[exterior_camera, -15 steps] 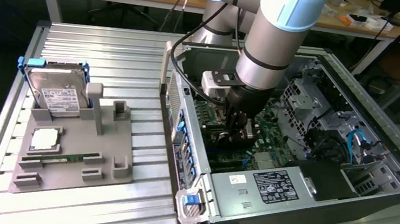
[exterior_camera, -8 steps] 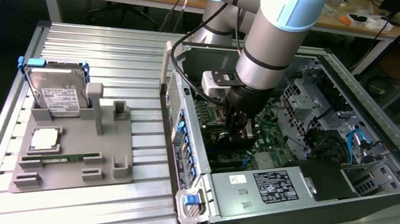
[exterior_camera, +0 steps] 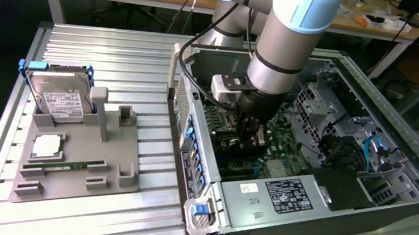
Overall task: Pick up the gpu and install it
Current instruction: 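Insert the gpu into the slot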
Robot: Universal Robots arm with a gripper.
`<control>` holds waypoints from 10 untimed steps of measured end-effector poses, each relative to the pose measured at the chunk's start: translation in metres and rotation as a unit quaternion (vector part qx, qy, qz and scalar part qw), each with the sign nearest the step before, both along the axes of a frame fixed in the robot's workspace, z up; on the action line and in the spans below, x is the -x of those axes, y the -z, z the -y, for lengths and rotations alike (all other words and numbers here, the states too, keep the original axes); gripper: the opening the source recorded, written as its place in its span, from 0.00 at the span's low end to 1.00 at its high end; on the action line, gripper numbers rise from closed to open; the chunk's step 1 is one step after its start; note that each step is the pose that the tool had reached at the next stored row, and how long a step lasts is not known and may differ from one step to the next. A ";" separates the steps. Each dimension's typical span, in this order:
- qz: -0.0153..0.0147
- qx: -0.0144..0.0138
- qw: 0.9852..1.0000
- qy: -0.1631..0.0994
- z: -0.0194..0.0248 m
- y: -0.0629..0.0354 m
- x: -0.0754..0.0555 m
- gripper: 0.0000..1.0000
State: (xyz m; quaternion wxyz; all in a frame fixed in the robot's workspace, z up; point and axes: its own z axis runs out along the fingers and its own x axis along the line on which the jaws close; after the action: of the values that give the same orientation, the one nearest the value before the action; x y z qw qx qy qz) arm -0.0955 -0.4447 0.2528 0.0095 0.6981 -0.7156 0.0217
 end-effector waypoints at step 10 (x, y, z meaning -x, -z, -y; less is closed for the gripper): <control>0.000 0.000 1.000 -0.001 0.0010 0.0002 0.000 0.27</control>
State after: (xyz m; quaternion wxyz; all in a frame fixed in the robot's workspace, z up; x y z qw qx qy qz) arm -0.0958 -0.4456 0.2526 0.0095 0.6985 -0.7152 0.0217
